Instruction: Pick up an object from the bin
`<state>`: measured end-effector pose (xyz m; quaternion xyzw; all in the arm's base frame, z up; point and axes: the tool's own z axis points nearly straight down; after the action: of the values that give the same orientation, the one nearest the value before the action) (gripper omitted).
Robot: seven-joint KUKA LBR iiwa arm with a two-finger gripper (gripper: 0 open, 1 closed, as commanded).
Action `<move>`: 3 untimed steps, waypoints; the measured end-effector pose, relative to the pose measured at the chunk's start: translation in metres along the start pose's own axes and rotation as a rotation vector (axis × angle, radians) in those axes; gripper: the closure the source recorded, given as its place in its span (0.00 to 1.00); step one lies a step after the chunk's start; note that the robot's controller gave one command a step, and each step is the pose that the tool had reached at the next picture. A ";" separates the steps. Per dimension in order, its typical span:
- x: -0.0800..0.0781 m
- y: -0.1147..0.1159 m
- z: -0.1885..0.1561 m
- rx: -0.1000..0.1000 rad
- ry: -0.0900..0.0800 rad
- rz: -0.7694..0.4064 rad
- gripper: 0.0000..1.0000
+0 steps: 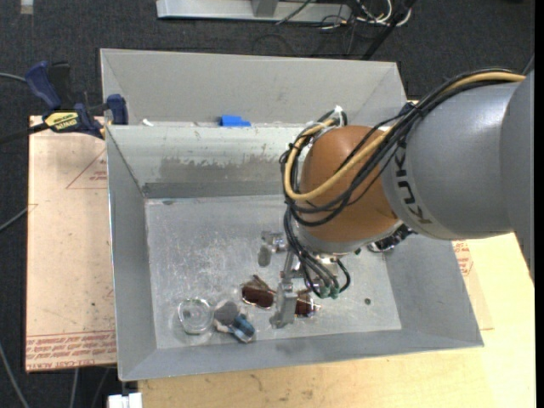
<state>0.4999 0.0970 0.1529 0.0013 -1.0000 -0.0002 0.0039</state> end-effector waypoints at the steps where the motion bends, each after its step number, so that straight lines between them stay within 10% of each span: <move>1: -0.002 0.000 -0.004 -0.001 -0.007 0.003 0.00; 3: -0.002 -0.032 0.074 0.000 -0.008 -0.234 0.00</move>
Offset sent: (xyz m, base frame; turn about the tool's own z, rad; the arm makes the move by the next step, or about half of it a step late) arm -0.0214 -0.0344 -0.0677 -0.1599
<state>0.5014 0.0651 0.0792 0.1183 -0.9930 -0.0005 0.0000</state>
